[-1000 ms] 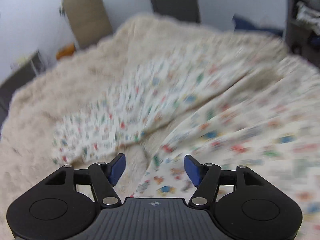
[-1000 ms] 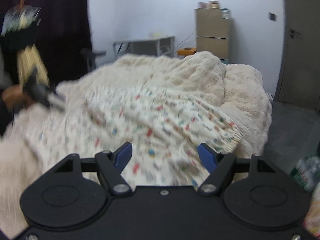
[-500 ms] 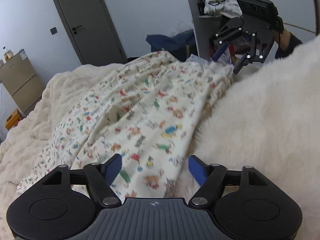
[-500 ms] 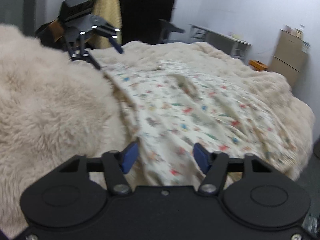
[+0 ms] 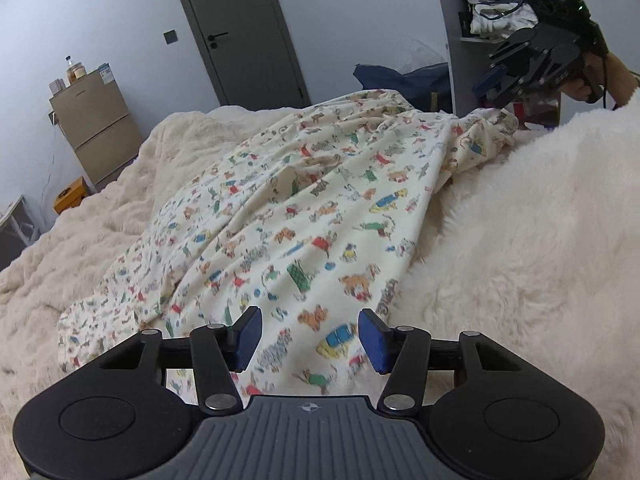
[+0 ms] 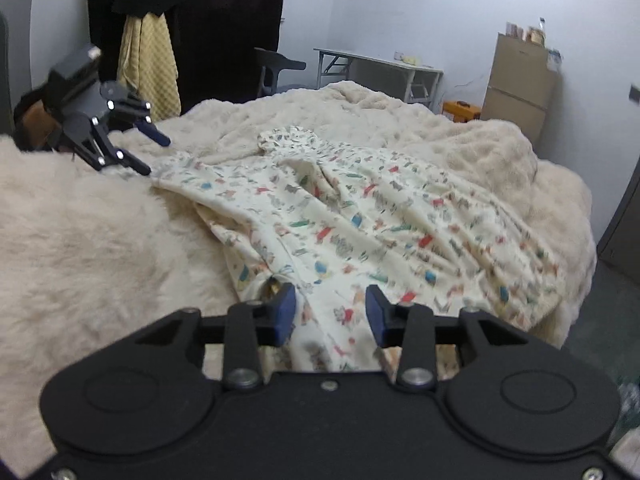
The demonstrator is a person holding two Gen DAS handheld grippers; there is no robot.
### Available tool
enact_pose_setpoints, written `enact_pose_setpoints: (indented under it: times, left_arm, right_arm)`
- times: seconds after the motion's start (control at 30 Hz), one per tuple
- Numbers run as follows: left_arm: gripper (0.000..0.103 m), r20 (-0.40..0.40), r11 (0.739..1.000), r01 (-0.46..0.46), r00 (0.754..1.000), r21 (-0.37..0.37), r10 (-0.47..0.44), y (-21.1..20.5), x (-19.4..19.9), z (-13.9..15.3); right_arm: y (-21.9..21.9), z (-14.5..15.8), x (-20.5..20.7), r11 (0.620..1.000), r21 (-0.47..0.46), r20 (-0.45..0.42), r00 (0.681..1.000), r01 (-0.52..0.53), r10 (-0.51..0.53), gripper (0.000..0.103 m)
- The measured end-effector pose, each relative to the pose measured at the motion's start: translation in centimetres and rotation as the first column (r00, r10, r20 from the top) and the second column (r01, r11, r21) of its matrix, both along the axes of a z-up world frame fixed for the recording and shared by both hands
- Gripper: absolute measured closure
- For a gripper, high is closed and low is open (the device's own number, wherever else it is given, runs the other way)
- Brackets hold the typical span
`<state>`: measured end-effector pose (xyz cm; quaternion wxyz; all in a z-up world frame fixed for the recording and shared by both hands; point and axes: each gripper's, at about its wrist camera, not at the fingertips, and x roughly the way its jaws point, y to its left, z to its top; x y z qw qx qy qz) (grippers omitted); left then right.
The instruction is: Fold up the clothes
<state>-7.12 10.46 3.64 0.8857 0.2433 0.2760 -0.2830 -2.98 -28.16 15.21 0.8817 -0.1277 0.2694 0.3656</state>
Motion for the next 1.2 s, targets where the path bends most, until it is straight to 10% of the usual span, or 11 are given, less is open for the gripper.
enact_pose_setpoints:
  times: [0.37, 0.47, 0.6, 0.73, 0.87, 1.13, 1.2]
  left_arm:
    - [0.05, -0.045, 0.985, -0.163, 0.985, 0.061, 0.165, 7.6, -4.7, -2.5]
    - [0.03, -0.042, 0.978, -0.183, 0.981, 0.098, 0.188, 9.3, -5.6, -4.1]
    - [0.031, -0.024, 0.978, -0.133, 0.99, 0.162, 0.139, 9.1, -5.6, -7.9]
    - [0.094, 0.083, 0.946, -0.18, 0.983, 0.268, 0.164, 8.1, -4.7, -9.8]
    - [0.103, 0.153, 0.945, -0.249, 0.964, 0.211, 0.219, 10.2, -5.0, -8.1]
    - [0.097, 0.096, 0.948, -0.271, 0.961, 0.167, 0.258, 14.4, -6.4, -6.2]
    - [0.066, 0.043, 0.953, -0.245, 0.97, 0.176, 0.241, 14.9, -6.9, -5.8]
  right_arm:
    - [2.4, -3.1, 0.6, 0.986, 0.166, -0.179, 0.982, -0.036, 0.066, 0.072]
    - [3.3, -4.2, 1.9, 0.976, 0.216, -0.165, 0.985, -0.022, 0.058, 0.082]
    - [3.1, -4.7, 2.8, 0.939, 0.338, -0.171, 0.978, -0.058, 0.122, 0.101]
    - [-1.3, -2.7, 1.7, 0.88, 0.443, -0.112, 0.963, -0.173, 0.245, 0.102]
    - [-3.1, -1.9, 0.6, 0.888, 0.403, -0.101, 0.953, -0.222, 0.284, 0.102]
    - [-1.4, -3.9, -0.9, 0.916, 0.188, -0.19, 0.902, -0.355, 0.389, 0.092]
    - [-2.2, -3.3, -1.3, 0.915, 0.193, -0.171, 0.906, -0.355, 0.388, 0.078]
